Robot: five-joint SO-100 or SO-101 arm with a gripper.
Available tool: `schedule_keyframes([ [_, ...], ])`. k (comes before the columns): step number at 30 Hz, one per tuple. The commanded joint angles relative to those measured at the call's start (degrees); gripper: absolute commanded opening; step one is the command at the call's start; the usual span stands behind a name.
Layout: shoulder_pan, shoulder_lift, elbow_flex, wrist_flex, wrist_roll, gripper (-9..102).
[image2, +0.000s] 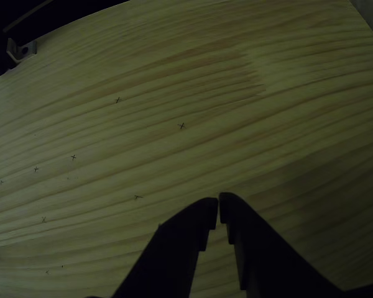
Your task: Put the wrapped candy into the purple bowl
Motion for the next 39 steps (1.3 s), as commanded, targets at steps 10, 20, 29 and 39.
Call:
schedule_keyframes([
  [10,-0.53,0.62,-0.88,-0.09,-0.88,-2],
  [20,-1.32,0.62,-0.88,-0.09,-2.02,-2],
  [29,-1.32,0.62,-0.88,-0.18,-1.76,-2],
  [39,-0.88,0.62,-0.88,-0.18,-1.14,-2],
])
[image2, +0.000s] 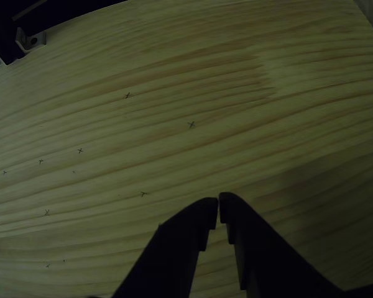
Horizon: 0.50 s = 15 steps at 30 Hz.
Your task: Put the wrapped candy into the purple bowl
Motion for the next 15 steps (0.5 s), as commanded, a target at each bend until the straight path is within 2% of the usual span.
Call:
schedule_keyframes([
  [1,0.53,0.62,-0.88,-0.18,0.53,-2],
  [15,0.62,0.62,-0.88,-0.18,0.35,-2],
])
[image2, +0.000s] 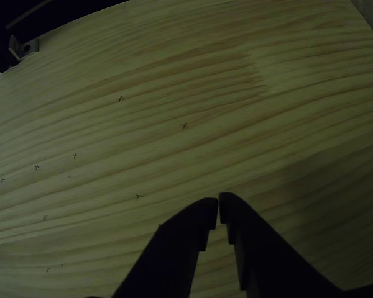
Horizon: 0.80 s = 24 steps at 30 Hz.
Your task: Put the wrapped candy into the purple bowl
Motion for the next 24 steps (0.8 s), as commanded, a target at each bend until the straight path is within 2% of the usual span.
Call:
schedule_keyframes([
  [1,-0.88,0.62,-0.88,-0.18,-1.05,-2],
  [6,-4.57,0.62,-0.88,-0.09,-4.22,-2],
  [10,-1.76,0.62,-1.05,-0.53,-3.08,-2],
  [15,-0.44,-0.62,-4.83,-0.26,-9.84,-2],
  [20,-0.35,-14.06,-16.88,-2.02,-16.61,-2],
  [22,-0.97,-21.97,-24.17,-0.7,-25.66,-2],
  [24,-1.41,-29.36,-31.46,0.79,-29.62,-2],
])
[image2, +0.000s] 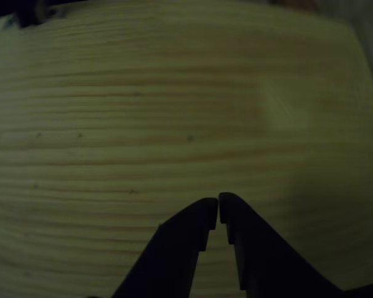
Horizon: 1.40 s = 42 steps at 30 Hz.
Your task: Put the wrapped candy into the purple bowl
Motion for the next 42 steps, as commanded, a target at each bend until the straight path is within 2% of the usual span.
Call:
schedule_keyframes([
  [1,-0.62,-14.5,-19.51,3.52,-13.71,-2],
  [2,-1.41,-17.49,-22.94,5.71,-18.28,-2],
  [13,-22.24,-29.79,-37.79,17.84,-17.4,-2],
  [19,-36.65,-32.96,-39.02,19.42,-18.63,-1],
  [25,-44.03,-40.17,-40.34,17.93,-19.34,3],
  [33,-45.0,-54.32,-44.82,14.06,-26.19,11],
  [42,-47.11,-64.95,-52.82,14.41,-31.82,16],
])
